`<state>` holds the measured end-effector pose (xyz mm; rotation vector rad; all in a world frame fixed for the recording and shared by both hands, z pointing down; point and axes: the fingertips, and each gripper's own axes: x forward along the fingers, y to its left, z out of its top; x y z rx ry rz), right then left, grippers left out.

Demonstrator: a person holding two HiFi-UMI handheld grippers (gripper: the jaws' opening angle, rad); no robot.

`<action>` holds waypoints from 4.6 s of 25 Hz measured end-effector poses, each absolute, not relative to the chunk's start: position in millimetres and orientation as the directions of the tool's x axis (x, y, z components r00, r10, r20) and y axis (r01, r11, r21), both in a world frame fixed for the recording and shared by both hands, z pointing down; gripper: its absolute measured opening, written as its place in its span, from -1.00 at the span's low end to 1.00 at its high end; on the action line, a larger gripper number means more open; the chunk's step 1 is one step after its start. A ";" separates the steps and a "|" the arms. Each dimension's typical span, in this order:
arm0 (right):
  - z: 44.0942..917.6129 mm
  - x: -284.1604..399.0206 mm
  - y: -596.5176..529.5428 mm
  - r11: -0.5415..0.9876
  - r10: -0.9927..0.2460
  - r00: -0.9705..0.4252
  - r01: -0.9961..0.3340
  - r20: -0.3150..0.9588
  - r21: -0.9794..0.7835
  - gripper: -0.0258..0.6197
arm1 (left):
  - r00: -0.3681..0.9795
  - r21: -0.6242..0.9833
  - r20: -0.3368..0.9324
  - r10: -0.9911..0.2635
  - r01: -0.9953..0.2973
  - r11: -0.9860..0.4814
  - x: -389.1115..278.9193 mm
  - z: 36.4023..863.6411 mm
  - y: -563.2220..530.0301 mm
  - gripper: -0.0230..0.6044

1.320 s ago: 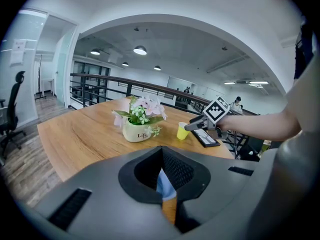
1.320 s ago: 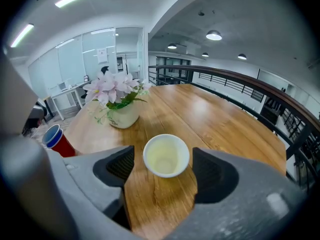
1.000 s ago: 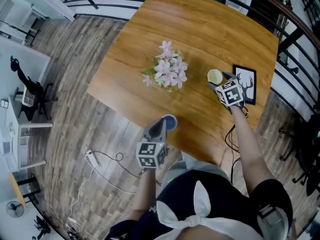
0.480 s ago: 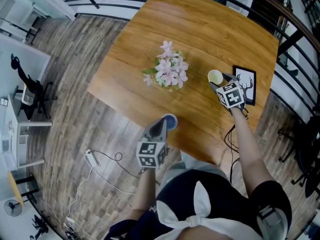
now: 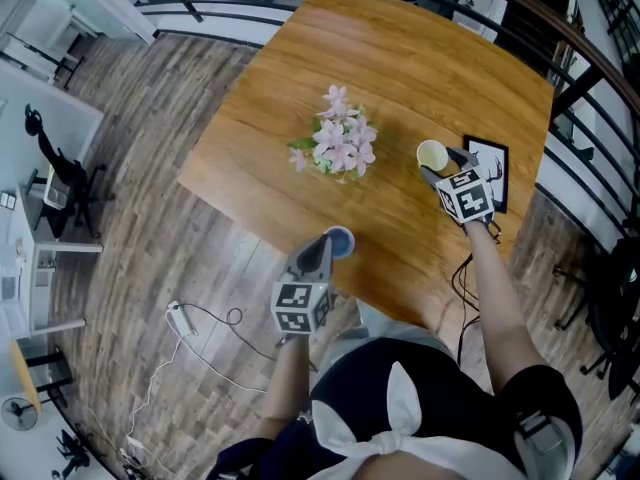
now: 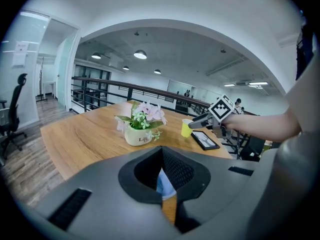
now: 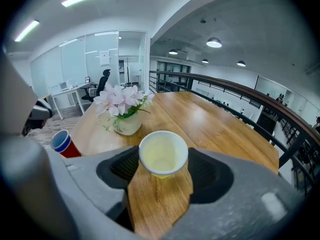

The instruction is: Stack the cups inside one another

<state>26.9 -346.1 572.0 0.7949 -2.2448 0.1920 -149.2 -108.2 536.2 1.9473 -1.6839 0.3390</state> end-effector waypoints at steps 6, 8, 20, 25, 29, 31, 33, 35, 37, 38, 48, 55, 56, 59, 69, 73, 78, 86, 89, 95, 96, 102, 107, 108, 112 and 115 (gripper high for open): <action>533.1 26.0 -330.6 0.804 -0.507 -0.577 -0.584 0.640 0.110 0.02 | 0.181 0.229 0.496 -0.849 -0.971 -0.073 -149.7 524.9 -100.1 -0.87; 520.2 25.0 -323.9 0.807 -0.512 -0.590 -0.579 0.625 0.114 0.02 | 0.179 0.229 0.486 -0.855 -0.971 -0.072 -149.3 520.0 -97.7 -0.87; 461.0 18.1 -274.6 0.810 -0.533 -0.657 -0.578 0.534 0.097 0.02 | 0.154 0.225 0.446 -0.882 -0.973 -0.056 -153.6 502.1 -81.9 -0.87; 459.0 16.2 -250.1 0.819 -0.521 -0.674 -0.568 0.524 0.084 0.02 | 0.155 0.217 0.426 -0.891 -0.974 -0.065 -151.5 496.5 -73.5 -0.87; 463.6 15.3 -234.1 0.827 -0.503 -0.682 -0.559 0.531 0.065 0.02 | 0.154 0.213 0.419 -0.895 -0.975 -0.068 -150.3 494.3 -67.2 -0.87; 465.0 15.0 -228.1 0.829 -0.497 -0.685 -0.556 0.533 0.058 0.02 | 0.151 0.211 0.418 -0.896 -0.975 -0.066 -150.0 493.0 -64.2 -0.87; 465.3 13.5 -222.7 0.833 -0.490 -0.688 -0.551 0.535 0.054 0.02 | 0.148 0.211 0.417 -0.897 -0.975 -0.063 -150.6 491.8 -60.7 -0.87; 465.0 11.2 -218.5 0.837 -0.484 -0.692 -0.545 0.535 0.052 0.02 | 0.144 0.212 0.417 -0.897 -0.976 -0.058 -151.6 491.0 -57.7 -0.87; 465.2 8.7 -215.9 0.840 -0.479 -0.696 -0.540 0.535 0.049 0.02 | 0.140 0.211 0.415 -0.899 -0.976 -0.054 -152.6 490.7 -55.9 -0.87; 465.7 7.2 -214.9 0.842 -0.476 -0.698 -0.538 0.534 0.047 0.02 | 0.139 0.211 0.414 -0.900 -0.976 -0.053 -153.1 490.7 -55.3 -0.87; 465.1 -21.2 -192.9 0.880 -0.417 -0.736 -0.473 0.534 0.035 0.02 | 0.114 0.207 0.412 -0.904 -0.978 -0.029 -159.9 486.7 -40.7 -0.87; 465.6 -49.4 -171.9 0.915 -0.354 -0.770 -0.403 0.531 0.025 0.02 | 0.088 0.204 0.420 -0.903 -0.979 -0.001 -165.2 488.8 -28.0 -0.87; 465.0 -53.6 -168.7 0.920 -0.344 -0.775 -0.392 0.530 0.024 0.02 | 0.084 0.203 0.421 -0.903 -0.979 0.004 -166.3 488.7 -26.1 -0.87; 464.5 -65.7 -159.2 0.934 -0.313 -0.788 -0.357 0.530 0.021 0.02 | 0.071 0.203 0.423 -0.904 -0.979 0.018 -168.3 488.1 -20.4 -0.87; 472.2 -107.2 -130.7 0.972 -0.203 -0.824 -0.237 0.528 0.004 0.02 | 0.035 0.215 0.435 -0.900 -0.974 0.066 -173.6 499.5 -9.8 -0.87; 471.5 -119.2 -119.1 0.980 -0.171 -0.835 -0.198 0.523 0.006 0.02 | 0.031 0.218 0.427 -0.904 -0.973 0.069 -171.5 495.8 -9.7 -0.87; 471.7 -126.0 -110.0 0.985 -0.154 -0.839 -0.174 0.522 0.010 0.02 | 0.031 0.223 0.428 -0.903 -0.972 0.072 -169.8 498.7 -7.2 -0.87; 473.1 -125.7 -109.1 0.986 -0.150 -0.838 -0.168 0.525 0.013 0.02 | 0.033 0.223 0.418 -0.908 -0.973 0.067 -166.8 499.6 -9.9 -0.87; 477.6 -125.7 -107.8 0.987 -0.143 -0.834 -0.163 0.533 0.010 0.02 | 0.025 0.220 0.416 -0.909 -0.973 0.074 -168.7 508.3 -8.0 -0.87; 497.1 -126.0 -104.0 0.987 -0.130 -0.815 -0.162 0.565 -0.006 0.03 | 0.024 0.224 0.420 -0.907 -0.971 0.079 -169.4 513.6 -4.9 -0.87; 500.6 -126.3 -103.3 0.987 -0.128 -0.811 -0.162 0.570 -0.008 0.03 | 0.022 0.224 0.423 -0.906 -0.971 0.081 -169.8 514.5 -4.3 -0.87; 521.2 -131.4 -99.1 0.990 -0.105 -0.795 -0.143 0.597 -0.017 0.03 | 0.017 0.228 0.437 -0.899 -0.969 0.093 -171.6 519.9 -3.1 -0.87; 537.3 -135.7 -96.3 0.992 -0.080 -0.783 -0.120 0.617 -0.023 0.04 | 0.031 0.237 0.453 -0.891 -0.967 0.088 -168.8 520.1 -1.7 -0.87; 540.7 -136.0 -95.9 0.993 -0.074 -0.780 -0.117 0.621 -0.028 0.04 | 0.033 0.239 0.459 -0.888 -0.967 0.088 -168.2 521.2 -1.4 -0.87; 555.8 -136.3 -96.8 0.993 -0.063 -0.763 -0.111 0.643 -0.036 0.04 | 0.020 0.236 0.457 -0.889 -0.967 0.099 -171.4 524.2 -4.2 -0.87; 562.6 -135.5 -96.0 0.993 -0.052 -0.759 -0.108 0.649 -0.047 0.12 | 0.009 0.227 0.444 -0.896 -0.968 0.103 -173.4 521.3 -8.3 -0.87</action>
